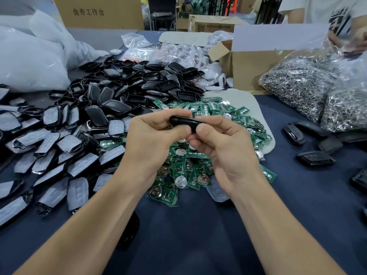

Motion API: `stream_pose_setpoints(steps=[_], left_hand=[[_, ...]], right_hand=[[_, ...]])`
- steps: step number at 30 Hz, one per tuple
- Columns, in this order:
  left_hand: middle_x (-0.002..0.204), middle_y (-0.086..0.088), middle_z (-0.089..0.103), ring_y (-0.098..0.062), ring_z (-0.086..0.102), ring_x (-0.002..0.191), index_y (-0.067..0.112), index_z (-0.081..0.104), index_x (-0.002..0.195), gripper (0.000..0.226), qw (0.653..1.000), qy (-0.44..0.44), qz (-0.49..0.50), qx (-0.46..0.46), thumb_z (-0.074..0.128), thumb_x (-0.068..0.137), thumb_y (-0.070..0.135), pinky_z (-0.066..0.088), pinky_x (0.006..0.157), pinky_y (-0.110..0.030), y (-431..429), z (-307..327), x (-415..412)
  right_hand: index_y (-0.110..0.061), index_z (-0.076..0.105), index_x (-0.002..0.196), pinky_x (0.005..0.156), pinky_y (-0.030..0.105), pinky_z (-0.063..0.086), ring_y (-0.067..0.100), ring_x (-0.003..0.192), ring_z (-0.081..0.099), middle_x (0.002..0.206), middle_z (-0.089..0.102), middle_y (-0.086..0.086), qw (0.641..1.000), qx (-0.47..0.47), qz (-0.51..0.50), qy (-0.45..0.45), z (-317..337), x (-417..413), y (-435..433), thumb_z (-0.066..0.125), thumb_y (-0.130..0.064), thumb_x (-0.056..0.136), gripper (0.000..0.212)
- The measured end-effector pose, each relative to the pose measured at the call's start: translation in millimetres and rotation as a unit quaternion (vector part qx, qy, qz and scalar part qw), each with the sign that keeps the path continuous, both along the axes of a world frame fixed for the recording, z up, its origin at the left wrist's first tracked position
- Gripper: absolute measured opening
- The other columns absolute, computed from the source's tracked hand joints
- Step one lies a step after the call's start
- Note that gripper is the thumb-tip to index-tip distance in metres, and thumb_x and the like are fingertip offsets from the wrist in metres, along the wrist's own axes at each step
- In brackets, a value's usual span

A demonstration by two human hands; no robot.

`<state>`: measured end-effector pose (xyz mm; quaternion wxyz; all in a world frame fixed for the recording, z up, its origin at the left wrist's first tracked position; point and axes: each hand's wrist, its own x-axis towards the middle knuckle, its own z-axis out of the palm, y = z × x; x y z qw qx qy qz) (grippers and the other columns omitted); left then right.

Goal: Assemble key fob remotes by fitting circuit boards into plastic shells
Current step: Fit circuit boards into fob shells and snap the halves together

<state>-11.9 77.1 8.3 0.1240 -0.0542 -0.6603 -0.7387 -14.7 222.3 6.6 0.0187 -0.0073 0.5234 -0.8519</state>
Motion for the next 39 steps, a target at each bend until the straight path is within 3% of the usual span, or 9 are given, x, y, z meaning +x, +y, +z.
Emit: stream_pose_setpoints(steps=[13, 22, 24, 27, 29, 31, 34, 36, 39], left_hand=[[0.092, -0.005, 0.081, -0.017, 0.077, 0.087, 0.012, 0.079, 0.099, 0.033, 0.999, 0.009, -0.025, -0.018, 0.076, 0.079, -0.014, 0.058, 0.079, -0.022, 1.3, -0.7, 0.5], [0.099, -0.002, 0.082, -0.014, 0.077, 0.094, 0.015, 0.08, 0.108, 0.025, 0.996, -0.09, 0.003, 0.004, 0.075, 0.088, 0.001, 0.06, 0.08, -0.022, 2.6, 1.3, 2.7], [0.096, 0.002, 0.081, -0.006, 0.075, 0.092, 0.028, 0.082, 0.102, 0.037, 0.998, -0.042, 0.036, -0.038, 0.075, 0.085, -0.005, 0.057, 0.081, -0.017, 4.3, 5.1, 3.9], [0.103, 0.019, 0.069, 0.009, 0.063, 0.1, 0.058, 0.074, 0.1, 0.058, 0.962, 0.033, 0.105, -0.252, 0.082, 0.082, 0.004, 0.046, 0.091, -0.007, 2.8, 4.7, 4.7], [0.103, 0.025, 0.062, 0.015, 0.056, 0.102, 0.063, 0.068, 0.111, 0.065, 0.926, 0.05, 0.13, -0.35, 0.087, 0.079, 0.009, 0.037, 0.088, 0.003, 2.9, 3.3, 7.4], [0.101, 0.025, 0.07, 0.023, 0.058, 0.1, 0.05, 0.071, 0.122, 0.062, 0.93, 0.041, 0.132, -0.339, 0.089, 0.077, 0.012, 0.036, 0.089, 0.004, 1.2, 0.8, 7.4], [0.097, 0.02, 0.079, 0.002, 0.072, 0.101, 0.036, 0.08, 0.111, 0.04, 0.972, 0.0, 0.082, -0.222, 0.09, 0.077, 0.018, 0.056, 0.096, -0.024, -2.2, 2.4, 5.2], [0.094, 0.012, 0.081, -0.01, 0.077, 0.095, 0.029, 0.083, 0.103, 0.03, 0.985, -0.013, 0.054, -0.163, 0.088, 0.078, 0.011, 0.061, 0.092, -0.036, -1.0, 2.8, 4.8], [0.089, 0.017, 0.08, -0.002, 0.075, 0.09, 0.04, 0.082, 0.092, 0.037, 0.979, 0.015, 0.092, -0.181, 0.091, 0.074, 0.009, 0.059, 0.086, -0.023, 3.4, 2.1, 6.5]], right_hand=[[-0.009, 0.077, 0.088, 0.064, 0.026, 0.058, 0.021, 0.062, 0.071, 0.076, 0.077, 0.012, 0.984, 0.146, -0.033, 0.098, -2.0, -3.0, 12.4, 0.072, 0.018, 0.08, 0.028], [-0.006, 0.074, 0.094, 0.058, 0.028, 0.061, 0.02, 0.062, 0.073, 0.076, 0.076, 0.008, 0.99, 0.127, 0.025, -0.052, -5.3, -1.7, 0.5, 0.07, -0.004, 0.095, 0.005], [-0.019, 0.077, 0.091, 0.067, 0.036, 0.064, 0.016, 0.069, 0.076, 0.08, 0.079, -0.002, 0.971, 0.241, -0.001, -0.006, -6.0, 0.1, 1.4, 0.075, -0.012, 0.091, 0.007], [-0.033, 0.076, 0.1, 0.073, 0.023, 0.059, 0.001, 0.08, 0.073, 0.088, 0.078, -0.017, 0.924, 0.364, -0.079, 0.089, -8.8, 0.8, 0.9, 0.075, -0.018, 0.084, 0.022], [-0.029, 0.078, 0.097, 0.063, 0.028, 0.055, 0.005, 0.068, 0.068, 0.082, 0.078, -0.01, 0.942, 0.313, -0.07, 0.093, -8.7, -0.1, -0.8, 0.07, -0.008, 0.082, 0.027], [-0.019, 0.078, 0.088, 0.058, 0.027, 0.053, 0.012, 0.059, 0.064, 0.074, 0.077, 0.0, 0.975, 0.206, -0.049, 0.059, -7.7, -0.9, -0.8, 0.067, 0.007, 0.084, 0.029], [-0.009, 0.074, 0.088, 0.057, 0.021, 0.055, 0.012, 0.057, 0.064, 0.067, 0.071, 0.004, 0.999, 0.026, 0.015, -0.017, -4.4, -3.6, 4.4, 0.064, 0.016, 0.088, 0.026], [-0.008, 0.072, 0.09, 0.053, 0.019, 0.051, 0.011, 0.057, 0.062, 0.068, 0.068, 0.005, 0.998, -0.008, 0.048, -0.037, -2.7, -5.6, 8.3, 0.063, 0.015, 0.089, 0.024], [-0.009, 0.072, 0.094, 0.057, 0.021, 0.051, 0.016, 0.064, 0.059, 0.075, 0.069, 0.006, 0.999, 0.026, 0.044, -0.01, -2.9, -5.2, 9.8, 0.061, 0.018, 0.088, 0.03]])
